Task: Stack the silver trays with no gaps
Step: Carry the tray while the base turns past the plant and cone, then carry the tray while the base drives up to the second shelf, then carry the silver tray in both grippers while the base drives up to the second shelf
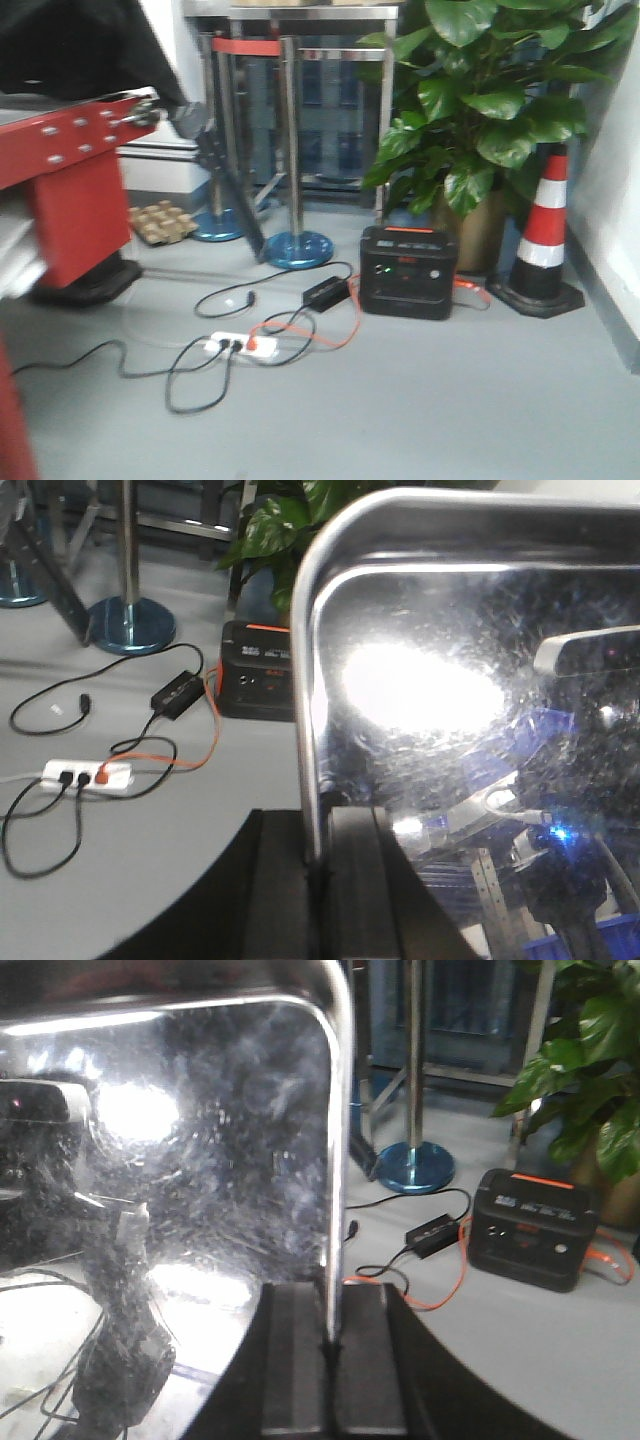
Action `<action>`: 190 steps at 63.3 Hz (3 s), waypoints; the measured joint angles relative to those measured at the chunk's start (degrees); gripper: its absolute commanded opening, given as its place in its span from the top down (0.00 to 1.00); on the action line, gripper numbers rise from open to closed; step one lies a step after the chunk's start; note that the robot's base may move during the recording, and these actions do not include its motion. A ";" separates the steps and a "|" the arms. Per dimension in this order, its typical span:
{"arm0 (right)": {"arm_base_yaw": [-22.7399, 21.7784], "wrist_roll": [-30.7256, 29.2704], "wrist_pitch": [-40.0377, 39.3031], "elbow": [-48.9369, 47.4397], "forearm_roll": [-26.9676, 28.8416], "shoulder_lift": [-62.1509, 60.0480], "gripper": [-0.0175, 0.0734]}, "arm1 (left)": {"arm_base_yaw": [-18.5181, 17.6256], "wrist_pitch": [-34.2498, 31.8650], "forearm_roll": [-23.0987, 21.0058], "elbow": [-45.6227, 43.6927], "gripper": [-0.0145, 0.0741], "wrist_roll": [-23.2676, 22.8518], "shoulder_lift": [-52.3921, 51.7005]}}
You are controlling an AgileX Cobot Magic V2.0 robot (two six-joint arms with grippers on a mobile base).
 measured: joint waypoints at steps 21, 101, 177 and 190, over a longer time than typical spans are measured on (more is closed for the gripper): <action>0.00 -0.09 -0.11 0.00 -0.12 0.00 0.89 | 0.00 0.00 0.12 -0.10 0.85 0.00 0.00; -0.12 -0.09 -0.68 0.00 -0.12 0.00 0.89 | 0.00 0.00 0.22 -0.10 0.85 0.00 0.00; -0.12 -0.09 -0.79 0.00 -0.12 0.00 0.89 | 0.00 0.00 0.22 -0.10 0.85 0.00 0.00; -0.15 -0.09 -0.79 0.00 -0.12 0.00 0.89 | 0.00 0.00 0.22 -0.10 0.85 -0.10 0.00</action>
